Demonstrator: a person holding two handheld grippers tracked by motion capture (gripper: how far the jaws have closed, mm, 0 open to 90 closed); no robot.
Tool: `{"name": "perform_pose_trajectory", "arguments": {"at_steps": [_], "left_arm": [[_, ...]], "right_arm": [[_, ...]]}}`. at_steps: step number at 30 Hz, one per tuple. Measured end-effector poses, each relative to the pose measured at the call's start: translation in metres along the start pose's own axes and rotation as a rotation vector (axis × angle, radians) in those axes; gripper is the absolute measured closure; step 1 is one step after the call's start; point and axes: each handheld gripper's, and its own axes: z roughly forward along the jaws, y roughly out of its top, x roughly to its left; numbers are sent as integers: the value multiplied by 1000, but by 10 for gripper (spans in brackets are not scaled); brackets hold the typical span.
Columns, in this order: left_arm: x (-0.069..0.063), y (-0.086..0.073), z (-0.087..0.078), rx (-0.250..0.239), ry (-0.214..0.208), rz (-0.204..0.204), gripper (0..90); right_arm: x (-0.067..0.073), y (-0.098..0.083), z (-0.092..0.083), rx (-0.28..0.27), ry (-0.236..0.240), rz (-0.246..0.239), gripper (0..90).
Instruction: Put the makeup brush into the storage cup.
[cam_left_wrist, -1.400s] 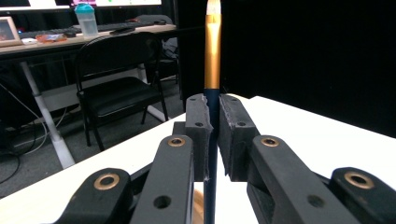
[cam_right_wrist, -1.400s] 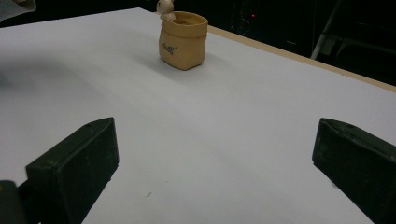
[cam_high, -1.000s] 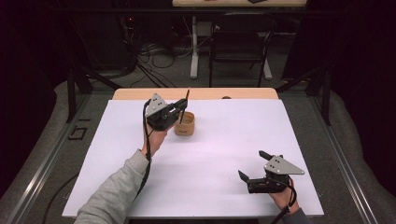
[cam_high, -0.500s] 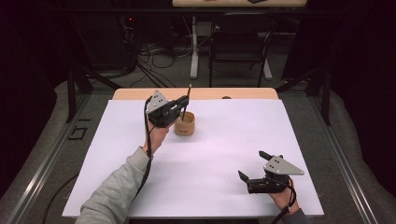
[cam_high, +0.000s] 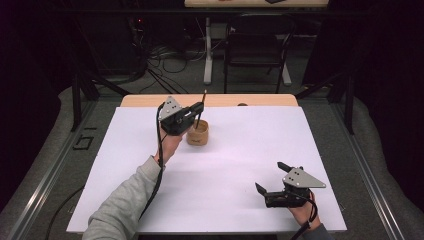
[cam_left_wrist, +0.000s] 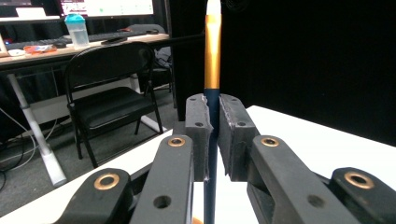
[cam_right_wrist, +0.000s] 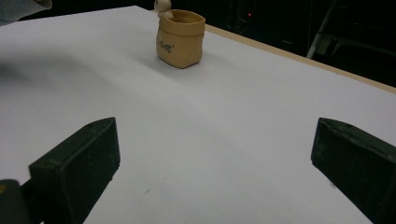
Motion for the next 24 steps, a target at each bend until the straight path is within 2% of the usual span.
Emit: {"name": "perform_pose_trajectory", "arguments": {"at_steps": [16, 24], "left_arm": [[6, -3, 8, -11, 2, -6, 832], [10, -8, 13, -12, 2, -1, 831]], "right_arm": [[0, 0, -2, -21, 4, 3, 1], [0, 0, -1, -12, 8, -1, 1]]}}
